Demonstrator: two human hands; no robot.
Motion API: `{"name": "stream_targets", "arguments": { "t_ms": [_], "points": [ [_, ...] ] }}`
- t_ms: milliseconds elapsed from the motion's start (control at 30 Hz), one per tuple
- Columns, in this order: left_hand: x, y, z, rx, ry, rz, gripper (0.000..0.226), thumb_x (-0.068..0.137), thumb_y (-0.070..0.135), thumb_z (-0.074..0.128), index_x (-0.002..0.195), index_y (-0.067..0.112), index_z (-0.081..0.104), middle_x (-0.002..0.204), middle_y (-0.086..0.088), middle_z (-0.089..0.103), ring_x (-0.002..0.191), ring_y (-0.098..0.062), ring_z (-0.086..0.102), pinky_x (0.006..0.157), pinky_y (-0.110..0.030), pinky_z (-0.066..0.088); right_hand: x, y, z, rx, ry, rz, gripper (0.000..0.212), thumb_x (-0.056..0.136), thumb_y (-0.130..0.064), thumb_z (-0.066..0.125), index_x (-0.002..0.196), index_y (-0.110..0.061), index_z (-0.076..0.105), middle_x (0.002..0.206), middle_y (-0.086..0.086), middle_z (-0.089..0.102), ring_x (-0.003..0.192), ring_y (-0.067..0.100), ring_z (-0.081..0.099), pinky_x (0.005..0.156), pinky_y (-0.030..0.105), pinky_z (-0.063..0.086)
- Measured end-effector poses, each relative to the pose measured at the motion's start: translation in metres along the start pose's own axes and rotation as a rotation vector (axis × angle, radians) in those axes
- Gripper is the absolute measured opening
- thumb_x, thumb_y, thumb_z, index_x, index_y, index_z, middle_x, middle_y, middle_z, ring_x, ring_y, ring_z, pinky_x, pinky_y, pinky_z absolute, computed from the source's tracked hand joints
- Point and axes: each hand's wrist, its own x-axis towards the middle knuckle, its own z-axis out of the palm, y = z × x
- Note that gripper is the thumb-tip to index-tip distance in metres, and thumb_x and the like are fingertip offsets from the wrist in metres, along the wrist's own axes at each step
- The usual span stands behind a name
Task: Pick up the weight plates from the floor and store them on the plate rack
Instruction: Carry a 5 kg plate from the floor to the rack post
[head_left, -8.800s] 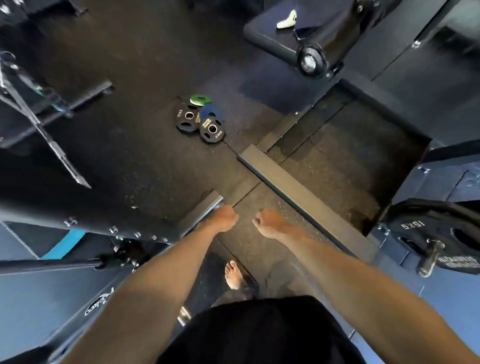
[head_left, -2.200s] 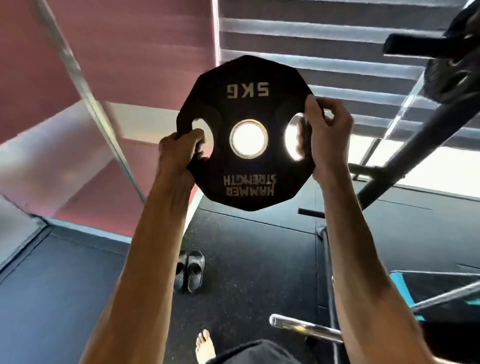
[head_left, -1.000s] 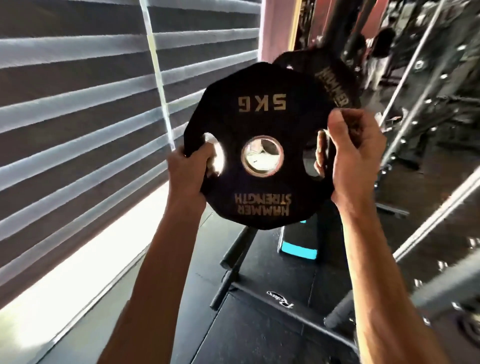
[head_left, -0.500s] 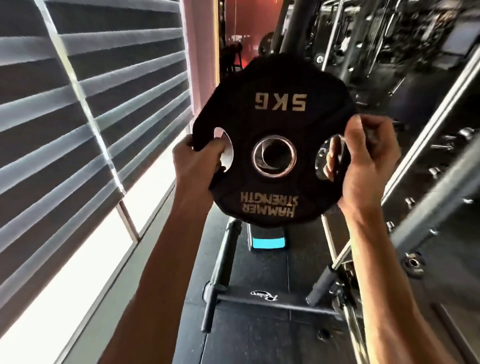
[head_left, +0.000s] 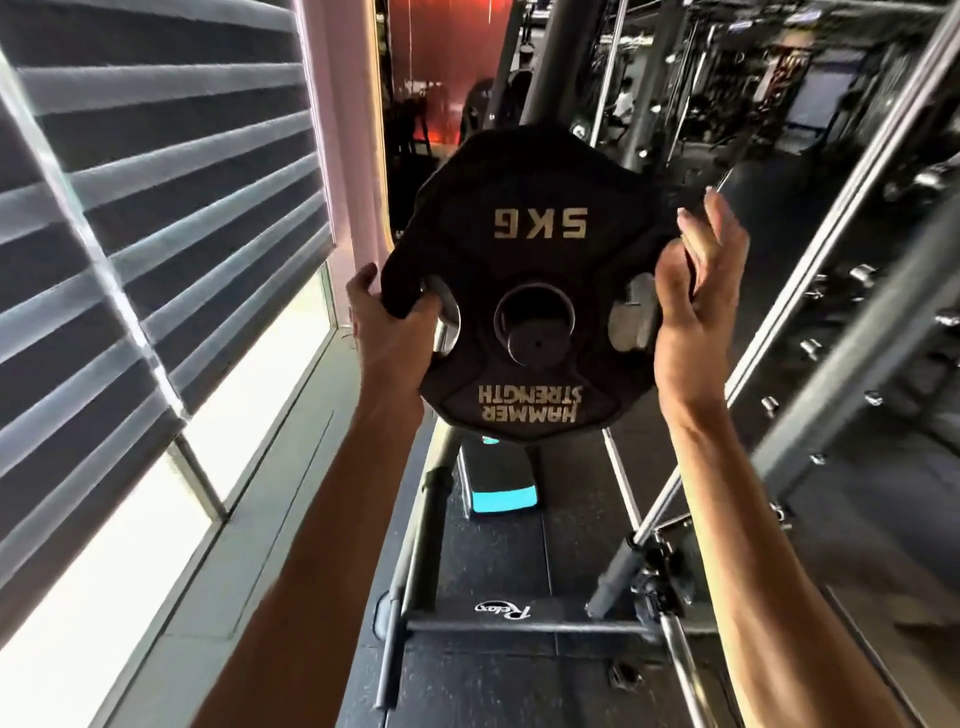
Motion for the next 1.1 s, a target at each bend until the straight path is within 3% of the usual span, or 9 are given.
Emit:
{"name": "stream_targets", "arguments": {
  "t_ms": [100,200,300,400,567,767,833,967,1100],
  "points": [
    [0.023,-0.017,0.004,-0.011,-0.026,-0.046,0.070,0.085,0.012,0.066,0.146,0.014,0.033,0.132,-0.013,0.055,0.120,-0.029,0.057,0.086,-0.043,0.055,0.020,0.009,0.009,0.017,-0.031,0.054,0.067,0.101,-0.026,0.051,0.155,-0.007,0.016,0.154,-0.005,0.025,0.148,0.016,0.025,0.121,0.035,0.027],
    [0.045,-0.032,0.008,-0.051,-0.135,-0.080,0.093,0.068,0.023,0.070,0.148,0.004,0.027,0.136,-0.024,0.052,0.124,-0.042,0.054,0.082,-0.037,0.055,0.040,0.021,0.017,0.013,-0.087,0.060,0.074,0.100,-0.029,0.052,0.157,-0.006,0.009,0.162,0.002,0.015,0.151,0.018,0.017,0.124,0.042,0.018],
    [0.060,-0.036,0.013,-0.086,-0.208,-0.130,0.115,0.060,0.033,0.076,0.153,0.003,0.013,0.139,-0.022,0.051,0.126,-0.037,0.054,0.103,-0.047,0.048,0.053,0.031,0.024,0.005,-0.141,0.039,0.075,0.101,-0.026,0.051,0.156,-0.002,0.005,0.165,0.012,0.006,0.153,0.023,0.010,0.125,0.042,0.012],
    [0.083,-0.047,0.014,-0.083,-0.319,-0.132,0.135,0.055,0.046,0.087,0.155,0.005,0.006,0.137,-0.017,0.056,0.119,-0.029,0.061,0.105,-0.051,0.047,0.059,0.037,0.029,0.012,-0.162,0.060,0.076,0.101,-0.026,0.050,0.156,-0.003,0.003,0.165,0.011,0.005,0.152,0.020,0.011,0.124,0.038,0.014],
    [0.101,-0.050,0.011,-0.081,-0.505,-0.096,0.090,0.065,0.031,0.080,0.140,-0.002,0.040,0.121,-0.018,0.064,0.106,-0.024,0.067,0.088,-0.034,0.055,0.066,0.049,0.033,0.025,-0.183,0.096,0.079,0.100,-0.033,0.049,0.157,-0.008,0.002,0.166,0.008,0.004,0.152,0.018,0.011,0.124,0.046,0.014],
    [0.117,-0.048,0.015,-0.067,-0.559,-0.073,0.092,0.066,0.026,0.080,0.144,0.002,0.037,0.131,-0.024,0.057,0.116,-0.031,0.063,0.082,-0.028,0.056,0.073,0.061,0.036,0.009,-0.194,0.159,0.080,0.099,-0.040,0.047,0.158,-0.013,0.001,0.166,0.006,0.003,0.152,0.018,0.013,0.123,0.047,0.017],
    [0.118,-0.052,0.015,-0.062,-0.554,-0.075,0.088,0.070,0.022,0.078,0.145,0.003,0.036,0.131,-0.025,0.057,0.118,-0.034,0.061,0.082,-0.029,0.056,0.073,0.062,0.035,0.002,-0.197,0.178,0.080,0.099,-0.044,0.048,0.158,-0.014,0.004,0.165,0.007,0.009,0.150,0.017,0.018,0.123,0.045,0.019],
    [0.112,-0.059,0.014,-0.081,-0.526,-0.100,0.086,0.072,0.020,0.080,0.146,0.009,0.037,0.132,-0.019,0.059,0.119,-0.033,0.061,0.084,-0.035,0.057,0.069,0.060,0.034,0.004,-0.169,0.260,0.080,0.097,-0.047,0.051,0.157,-0.012,0.011,0.163,0.005,0.020,0.145,0.005,0.024,0.118,0.021,0.024],
    [0.090,-0.070,0.003,-0.101,-0.504,-0.134,0.071,0.082,0.030,0.076,0.144,0.020,0.041,0.137,-0.002,0.058,0.126,-0.022,0.055,0.098,-0.045,0.047,0.046,0.059,0.031,-0.040,-0.118,0.297,0.075,0.097,-0.050,0.049,0.155,-0.014,0.020,0.158,0.000,0.032,0.145,0.006,0.030,0.121,0.028,0.025]
  ]
}}
